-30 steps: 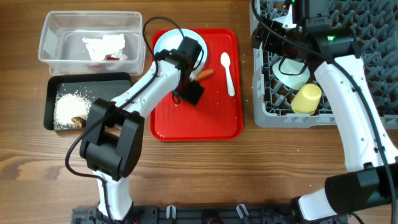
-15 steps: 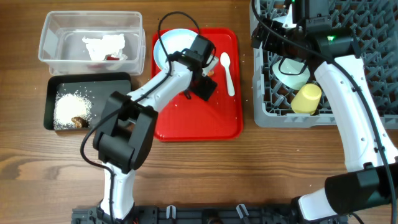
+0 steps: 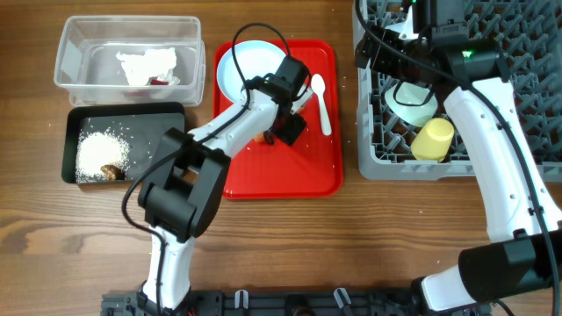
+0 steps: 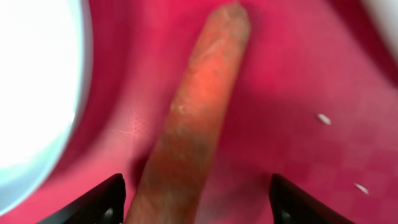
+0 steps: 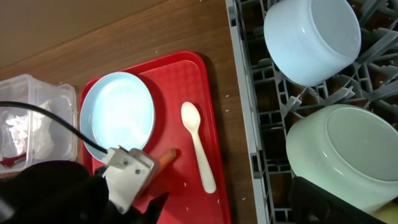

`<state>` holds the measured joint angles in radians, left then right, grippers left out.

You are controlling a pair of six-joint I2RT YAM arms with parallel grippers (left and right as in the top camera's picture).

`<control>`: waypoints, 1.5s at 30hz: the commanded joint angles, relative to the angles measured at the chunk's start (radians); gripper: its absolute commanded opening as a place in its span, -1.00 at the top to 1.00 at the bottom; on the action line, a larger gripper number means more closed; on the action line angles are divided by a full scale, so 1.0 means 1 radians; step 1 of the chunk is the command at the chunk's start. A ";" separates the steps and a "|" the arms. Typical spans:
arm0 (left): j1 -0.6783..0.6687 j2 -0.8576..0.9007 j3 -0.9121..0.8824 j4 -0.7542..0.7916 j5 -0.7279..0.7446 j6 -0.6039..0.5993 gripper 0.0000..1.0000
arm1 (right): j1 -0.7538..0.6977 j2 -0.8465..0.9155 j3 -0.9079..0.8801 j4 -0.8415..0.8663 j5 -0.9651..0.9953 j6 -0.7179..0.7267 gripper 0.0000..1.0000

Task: Sort waste into correct bins and load items into the dishwasher rack
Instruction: 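Reach the left gripper to the carrot on the red tray and grasp it, then carry the carrot left and drop it onto the black tray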

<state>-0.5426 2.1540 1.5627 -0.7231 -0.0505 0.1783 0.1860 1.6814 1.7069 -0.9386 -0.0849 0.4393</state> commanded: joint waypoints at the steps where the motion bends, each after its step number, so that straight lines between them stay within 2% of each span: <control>1: -0.005 0.053 0.008 -0.005 0.015 -0.056 -0.27 | 0.000 0.014 -0.007 0.002 0.010 -0.021 -0.92; 3: -0.005 0.055 0.008 -0.013 0.015 -0.060 -0.15 | 0.000 0.014 -0.007 0.003 0.010 -0.021 -0.92; 8: -0.005 0.054 0.008 -0.085 0.015 -0.082 -0.05 | 0.000 0.014 -0.007 0.002 0.010 -0.021 -0.93; 9: -0.005 0.054 0.008 -0.109 0.013 -0.082 0.05 | 0.000 0.014 -0.007 0.003 0.010 -0.021 -0.93; 11: -0.005 0.053 0.008 -0.164 0.007 -0.082 0.39 | 0.000 0.014 -0.007 0.003 0.010 -0.020 -0.94; 13: -0.005 0.051 0.008 -0.204 0.007 -0.083 0.58 | 0.000 0.014 -0.007 0.003 0.010 -0.020 -0.94; 18: -0.005 0.044 0.018 -0.225 -0.056 -0.143 0.79 | 0.000 0.014 -0.007 0.003 0.010 -0.021 -0.95; 22: -0.003 0.015 0.097 -0.288 -0.065 -0.151 0.79 | 0.000 0.014 -0.007 0.003 0.010 -0.021 -0.95; 26: -0.002 -0.038 0.216 -0.410 -0.195 -0.165 0.78 | 0.000 0.014 -0.007 0.003 0.010 -0.021 -0.96; 30: 0.028 -0.122 0.275 -0.465 -0.281 -0.168 0.65 | 0.000 0.014 -0.007 0.002 0.011 -0.022 -0.96; 31: 0.056 -0.147 0.274 -0.493 -0.293 -0.169 0.57 | 0.000 0.014 -0.007 0.002 0.011 -0.021 -0.96; 34: 0.143 -0.178 0.274 -0.594 -0.314 -0.195 0.58 | 0.000 0.014 -0.007 0.003 0.011 -0.028 -0.96; 37: 0.285 -0.185 0.274 -0.663 -0.313 -0.281 0.58 | 0.000 0.014 -0.007 0.008 0.011 -0.032 -0.96; 40: 0.431 -0.185 0.274 -0.680 -0.219 -0.390 0.60 | 0.000 0.014 -0.007 0.010 0.011 -0.033 -0.96; 43: 0.558 -0.183 0.257 -0.644 -0.036 -0.479 0.62 | 0.000 0.014 -0.007 0.011 0.011 -0.046 -0.96; 45: 0.608 -0.183 0.220 -0.622 -0.018 -0.531 0.60 | 0.000 0.014 -0.007 0.011 0.010 -0.046 -0.96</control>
<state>0.0090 1.9850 1.8198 -1.3640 -0.1883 -0.2260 0.1860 1.6814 1.7069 -0.9344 -0.0849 0.4129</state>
